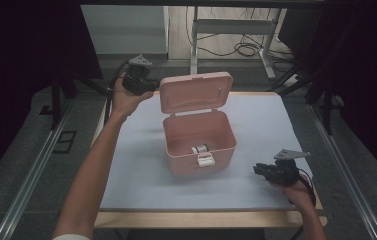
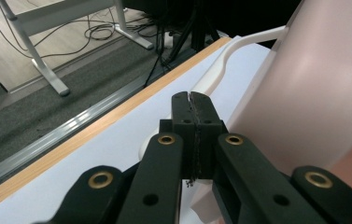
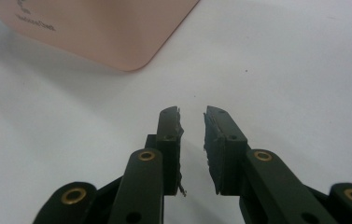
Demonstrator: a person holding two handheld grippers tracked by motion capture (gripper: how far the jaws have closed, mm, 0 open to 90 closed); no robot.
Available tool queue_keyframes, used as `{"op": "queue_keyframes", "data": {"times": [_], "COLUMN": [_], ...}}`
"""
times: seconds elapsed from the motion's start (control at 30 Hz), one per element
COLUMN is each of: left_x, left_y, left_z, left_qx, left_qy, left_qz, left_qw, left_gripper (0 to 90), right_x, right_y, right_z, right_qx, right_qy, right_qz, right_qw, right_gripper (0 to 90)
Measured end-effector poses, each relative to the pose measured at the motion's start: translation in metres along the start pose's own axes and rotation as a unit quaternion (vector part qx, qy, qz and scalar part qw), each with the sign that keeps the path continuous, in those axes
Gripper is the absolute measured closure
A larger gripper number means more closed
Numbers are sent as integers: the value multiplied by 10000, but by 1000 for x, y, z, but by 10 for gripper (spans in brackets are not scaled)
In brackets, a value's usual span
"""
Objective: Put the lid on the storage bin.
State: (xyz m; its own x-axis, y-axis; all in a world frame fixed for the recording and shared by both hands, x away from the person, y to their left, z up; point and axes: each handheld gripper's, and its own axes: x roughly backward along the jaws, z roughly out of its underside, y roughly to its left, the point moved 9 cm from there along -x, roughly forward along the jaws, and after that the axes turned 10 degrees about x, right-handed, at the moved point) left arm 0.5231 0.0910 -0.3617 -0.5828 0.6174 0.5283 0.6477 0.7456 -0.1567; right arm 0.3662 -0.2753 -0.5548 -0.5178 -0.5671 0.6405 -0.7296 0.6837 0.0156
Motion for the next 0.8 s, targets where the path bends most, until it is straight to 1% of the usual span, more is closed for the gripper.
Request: {"op": "queue_keyframes", "data": {"times": [0.07, 0.17, 0.27, 0.6, 0.8], "left_x": [1, 3, 5, 4, 4], "left_y": [-1, -3, -6, -13, -17], "left_z": [1, 2, 4, 9, 11], "left_qx": [-43, -37, -76, -133, -211], "left_qy": [0, -8, -13, -3, 25], "left_qz": [-18, -7, 12, 86, 98], "left_qw": [10000, 10000, 10000, 9999, 9997], "left_gripper": [900, 900, 900, 897, 894], "right_x": [1, 2, 2, -1, -1], "right_y": [0, -1, 1, 3, 2], "right_z": [1, 1, 0, 0, 1], "right_qx": [4, 0, 1, 32, 12], "right_qy": [-7, -18, -13, 14, 19], "right_qz": [7, 23, 12, -2, -1], "right_qw": [10000, 10000, 10000, 10000, 10000], "right_gripper": [755, 755, 755, 754, 754]}}
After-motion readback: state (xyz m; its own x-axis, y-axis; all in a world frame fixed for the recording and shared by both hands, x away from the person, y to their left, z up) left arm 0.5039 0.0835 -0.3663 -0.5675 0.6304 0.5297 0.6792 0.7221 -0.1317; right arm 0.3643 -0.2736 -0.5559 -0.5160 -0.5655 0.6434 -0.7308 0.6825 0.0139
